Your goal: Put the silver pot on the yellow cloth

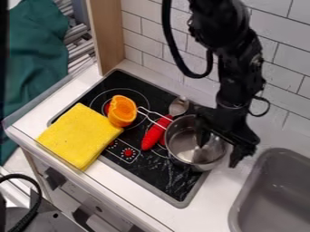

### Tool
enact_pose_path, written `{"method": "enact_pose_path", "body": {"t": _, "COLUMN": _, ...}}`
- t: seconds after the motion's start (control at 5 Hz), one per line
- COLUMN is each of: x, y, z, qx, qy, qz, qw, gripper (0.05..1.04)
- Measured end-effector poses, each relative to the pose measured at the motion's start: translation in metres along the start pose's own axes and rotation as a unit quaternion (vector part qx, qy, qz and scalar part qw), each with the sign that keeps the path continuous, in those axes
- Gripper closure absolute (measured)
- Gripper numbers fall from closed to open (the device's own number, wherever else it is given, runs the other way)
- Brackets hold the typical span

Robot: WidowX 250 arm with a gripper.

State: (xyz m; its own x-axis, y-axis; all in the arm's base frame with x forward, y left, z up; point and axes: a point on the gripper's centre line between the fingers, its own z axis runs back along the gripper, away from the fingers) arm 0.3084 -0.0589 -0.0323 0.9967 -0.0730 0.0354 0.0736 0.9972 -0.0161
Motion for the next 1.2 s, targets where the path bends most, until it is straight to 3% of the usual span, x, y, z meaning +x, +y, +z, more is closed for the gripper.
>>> {"method": "enact_pose_path", "body": {"t": 0.2, "x": -0.002, "y": 0.002, "z": -0.011, "qx": -0.003, "qy": 0.016, "qz": 0.004, "qw": 0.9999, "gripper": 0.144}}
{"method": "enact_pose_path", "body": {"t": 0.8, "x": -0.004, "y": 0.003, "z": -0.012, "qx": -0.006, "qy": 0.01, "qz": 0.001, "qw": 0.9999, "gripper": 0.846}}
{"method": "enact_pose_path", "body": {"t": 1.0, "x": -0.005, "y": -0.002, "z": -0.008, "qx": 0.001, "qy": -0.001, "qz": -0.016, "qw": 0.9999, "gripper": 0.986}}
{"method": "enact_pose_path", "body": {"t": 1.2, "x": -0.003, "y": -0.007, "z": 0.004, "qx": 0.006, "qy": -0.021, "qz": -0.02, "qw": 0.9996, "gripper": 1.022}}
